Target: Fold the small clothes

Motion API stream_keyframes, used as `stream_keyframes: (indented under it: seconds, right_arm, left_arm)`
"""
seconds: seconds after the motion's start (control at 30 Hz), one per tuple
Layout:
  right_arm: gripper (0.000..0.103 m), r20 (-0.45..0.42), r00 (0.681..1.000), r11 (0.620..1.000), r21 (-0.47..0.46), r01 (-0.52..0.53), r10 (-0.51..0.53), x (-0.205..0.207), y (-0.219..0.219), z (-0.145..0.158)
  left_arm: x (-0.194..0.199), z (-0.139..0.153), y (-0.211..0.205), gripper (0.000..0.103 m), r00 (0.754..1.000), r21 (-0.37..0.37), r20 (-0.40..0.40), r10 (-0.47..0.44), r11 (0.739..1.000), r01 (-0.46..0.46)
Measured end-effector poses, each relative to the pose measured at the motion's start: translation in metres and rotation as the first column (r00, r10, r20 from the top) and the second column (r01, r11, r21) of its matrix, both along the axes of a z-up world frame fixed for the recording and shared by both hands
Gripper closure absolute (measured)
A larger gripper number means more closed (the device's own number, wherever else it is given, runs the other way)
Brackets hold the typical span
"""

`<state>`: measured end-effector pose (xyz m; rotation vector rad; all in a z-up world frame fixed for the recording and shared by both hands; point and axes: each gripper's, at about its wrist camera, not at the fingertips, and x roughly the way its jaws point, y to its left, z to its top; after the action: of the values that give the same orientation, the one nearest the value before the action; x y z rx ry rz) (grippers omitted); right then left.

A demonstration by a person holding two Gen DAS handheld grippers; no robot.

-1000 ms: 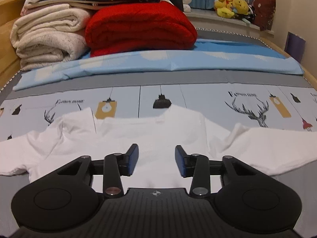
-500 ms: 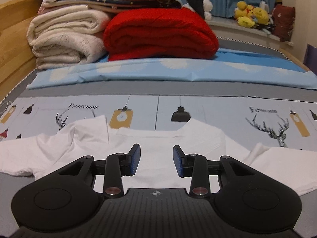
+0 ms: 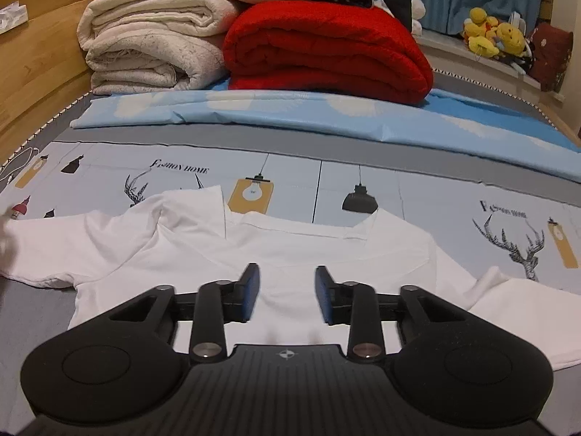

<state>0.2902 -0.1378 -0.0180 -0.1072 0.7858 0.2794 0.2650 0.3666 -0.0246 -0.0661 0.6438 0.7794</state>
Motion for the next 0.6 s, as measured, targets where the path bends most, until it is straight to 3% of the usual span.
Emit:
stream_keyframes:
  seconds: [0.1,0.23,0.37,0.47,0.6]
  right_arm:
    - [0.079,0.007,1.000,1.000,0.023,0.015,-0.015,-0.006,0.000,0.011]
    - [0.086,0.034,0.999,0.997,0.068,0.039,-0.042,-0.014,-0.002,0.027]
    - [0.090,0.073,0.992,0.990,0.109,0.090,-0.098,-0.019,-0.015,0.042]
    - [0.091,0.102,0.979,0.976,0.141,0.163,-0.178,-0.022,-0.039,0.047]
    - [0.092,0.071,0.945,0.936,0.179,0.303,-0.320,-0.023,-0.082,0.031]
  left_arm:
    - [-0.001,0.032,-0.053,0.098,0.981,-0.094,0.124,-0.148,0.983,0.160]
    - [-0.004,0.044,-0.111,0.098,0.932,-0.230,0.202,-0.301,0.911,0.344]
    - [-0.008,0.035,-0.139,0.098,0.906,-0.420,0.279,-0.319,0.808,0.414]
    - [-0.007,0.027,-0.157,0.098,0.898,-0.453,0.291,-0.331,0.778,0.434]
    - [-0.001,0.022,-0.180,0.098,0.885,-0.488,0.316,-0.342,0.741,0.461]
